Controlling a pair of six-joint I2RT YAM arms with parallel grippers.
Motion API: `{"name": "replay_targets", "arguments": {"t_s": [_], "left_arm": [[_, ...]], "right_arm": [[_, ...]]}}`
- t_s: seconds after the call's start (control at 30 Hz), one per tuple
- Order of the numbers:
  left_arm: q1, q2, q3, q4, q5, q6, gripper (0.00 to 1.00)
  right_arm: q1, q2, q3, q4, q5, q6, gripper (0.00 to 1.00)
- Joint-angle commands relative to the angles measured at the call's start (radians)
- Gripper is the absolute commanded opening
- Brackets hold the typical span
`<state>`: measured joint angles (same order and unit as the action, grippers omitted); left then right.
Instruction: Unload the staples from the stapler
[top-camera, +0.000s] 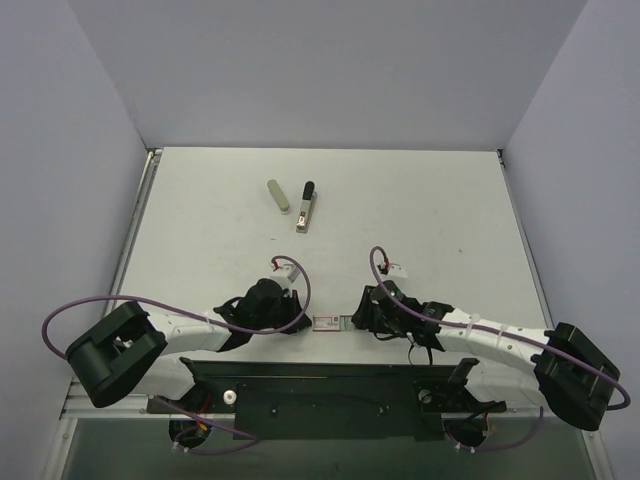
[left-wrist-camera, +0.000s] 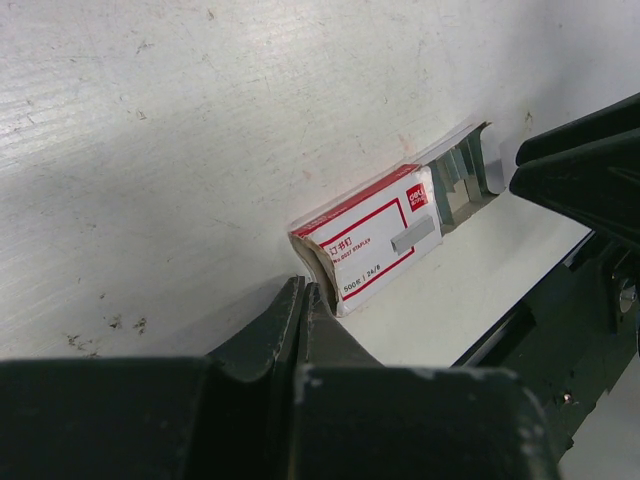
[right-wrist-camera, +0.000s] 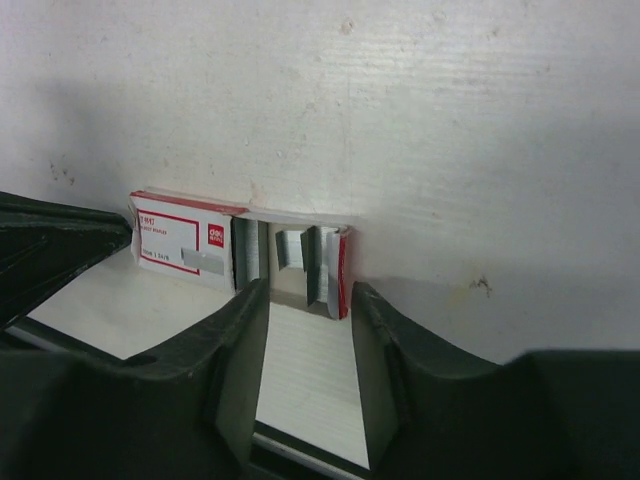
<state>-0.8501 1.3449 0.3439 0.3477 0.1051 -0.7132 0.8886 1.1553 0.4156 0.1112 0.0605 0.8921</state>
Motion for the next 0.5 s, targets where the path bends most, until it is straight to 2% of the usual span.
{"name": "replay_targets", "arguments": {"t_s": [0.0,0.03,0.07,0.47], "left_arm": [[-0.004,0.005,-0.002,0.034,-0.002,0.011,0.00],[-0.004,0.005,-0.002,0.036,-0.002,0.011,0.00],[-0.004,0.005,-0.003,0.037,-0.002,0.011,0.00],[-0.004,0.020,0.004,0.047,-0.001,0.011,0.00]], "right_arm": [[-0.011,-0.089,-0.038,0.010,0.048,0.034,0.23],[-0.013,-0.095,-0.041,-0.013,0.071,0.037,0.05],[-0.013,-0.107,-0.041,-0.024,0.082,0.039,0.00],[-0.028,-0.049,-0.037,-0.058,0.098,0.034,0.00]]}}
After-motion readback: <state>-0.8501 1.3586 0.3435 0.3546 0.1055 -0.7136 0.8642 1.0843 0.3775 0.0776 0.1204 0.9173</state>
